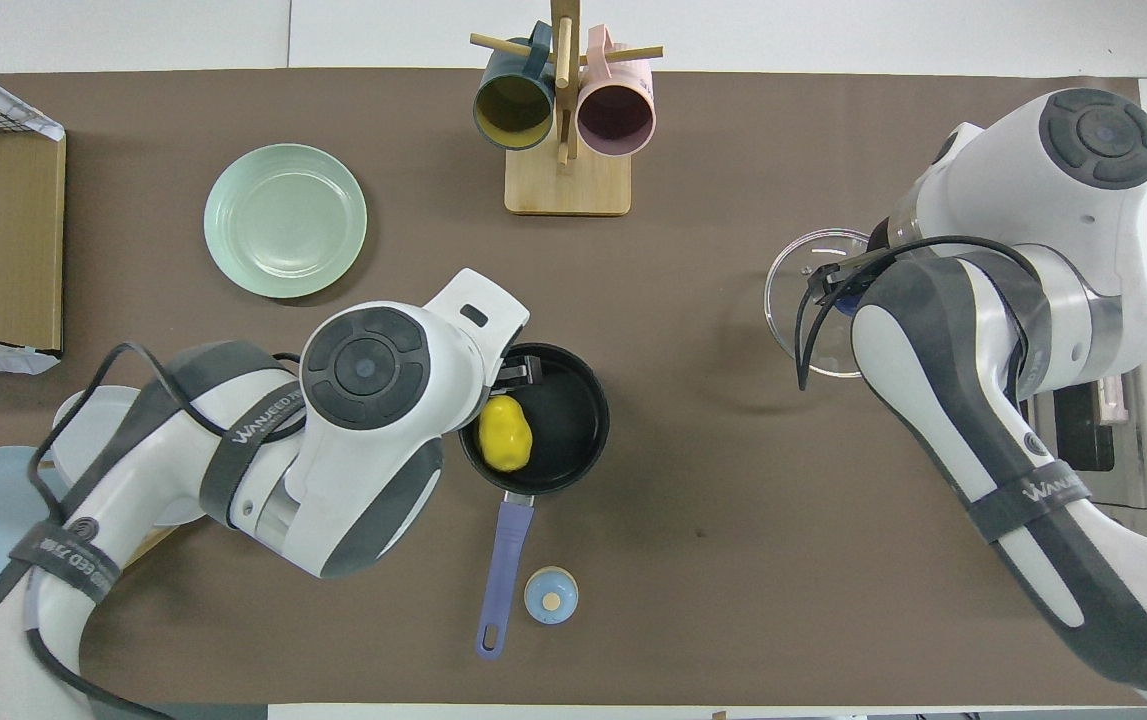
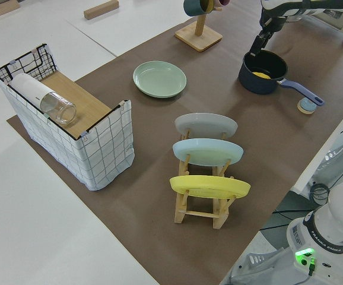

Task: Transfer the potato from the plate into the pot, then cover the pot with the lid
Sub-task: 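Withdraw the left gripper while the right gripper moves the lid over the saucepan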

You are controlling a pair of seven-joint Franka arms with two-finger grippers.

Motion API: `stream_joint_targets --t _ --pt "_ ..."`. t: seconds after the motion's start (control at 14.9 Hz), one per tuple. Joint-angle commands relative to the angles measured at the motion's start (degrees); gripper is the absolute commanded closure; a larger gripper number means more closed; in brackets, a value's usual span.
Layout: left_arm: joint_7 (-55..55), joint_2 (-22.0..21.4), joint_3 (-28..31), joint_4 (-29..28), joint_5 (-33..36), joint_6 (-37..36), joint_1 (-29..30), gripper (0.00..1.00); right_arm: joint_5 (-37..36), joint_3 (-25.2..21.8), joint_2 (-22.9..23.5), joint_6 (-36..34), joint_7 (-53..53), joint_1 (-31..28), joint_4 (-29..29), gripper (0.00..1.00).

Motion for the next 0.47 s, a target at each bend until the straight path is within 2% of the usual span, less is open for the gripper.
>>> stream_joint_targets --t 0.0,0.2,0.4 --pt "3.34 -2.52 -0.24 4.16 0.35 -6.62 3.79 0.00 0.29 0.60 0.14 -4.73 6.92 3.28 4.46 0.42" --pt "11.31 -6.04 0.02 7.67 -0.53 -12.51 10.55 0.00 0.29 0.60 0.58 -7.82 19.39 10.39 8.69 0.42" --pt "22.13 -6.13 0.11 12.33 -0.53 -18.14 17.67 0.00 0.20 0.60 0.93 -7.65 29.95 17.07 10.01 0.45"
